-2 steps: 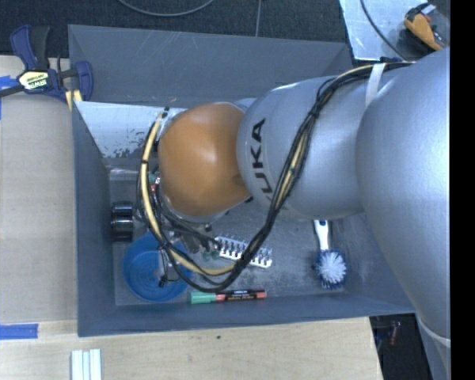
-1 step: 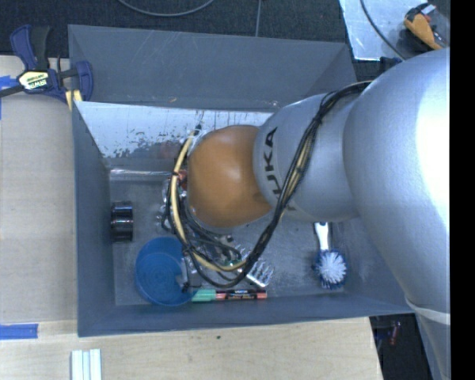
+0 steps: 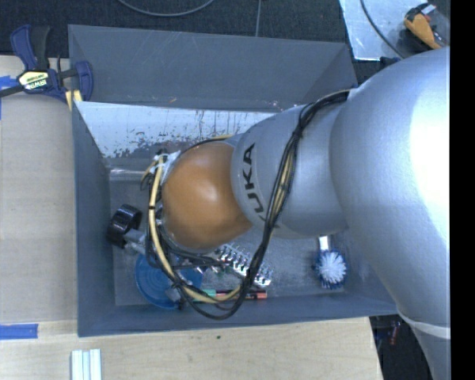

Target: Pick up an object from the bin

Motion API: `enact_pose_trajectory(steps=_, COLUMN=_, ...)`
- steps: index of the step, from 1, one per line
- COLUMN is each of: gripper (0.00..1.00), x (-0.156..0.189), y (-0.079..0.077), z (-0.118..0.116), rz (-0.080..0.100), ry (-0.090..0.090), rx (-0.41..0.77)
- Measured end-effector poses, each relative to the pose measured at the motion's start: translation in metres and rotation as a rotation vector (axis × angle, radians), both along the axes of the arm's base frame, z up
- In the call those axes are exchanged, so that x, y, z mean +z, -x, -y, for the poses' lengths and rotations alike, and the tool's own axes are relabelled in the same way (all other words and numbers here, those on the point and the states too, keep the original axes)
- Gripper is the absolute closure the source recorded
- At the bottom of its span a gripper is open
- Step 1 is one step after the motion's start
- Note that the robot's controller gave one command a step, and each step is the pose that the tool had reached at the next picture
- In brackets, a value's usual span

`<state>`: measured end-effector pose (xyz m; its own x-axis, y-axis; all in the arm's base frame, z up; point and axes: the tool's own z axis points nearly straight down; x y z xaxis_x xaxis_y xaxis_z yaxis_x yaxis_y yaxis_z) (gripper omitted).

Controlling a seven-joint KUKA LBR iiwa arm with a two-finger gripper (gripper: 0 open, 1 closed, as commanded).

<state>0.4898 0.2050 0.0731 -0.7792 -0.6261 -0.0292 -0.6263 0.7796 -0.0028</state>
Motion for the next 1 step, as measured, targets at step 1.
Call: enact_pose_trajectory(steps=1, gripper=0.0, x=-0.0012, y=-0.0291, z=0.0398, rz=-0.015, ry=0.004, rx=-0.366)
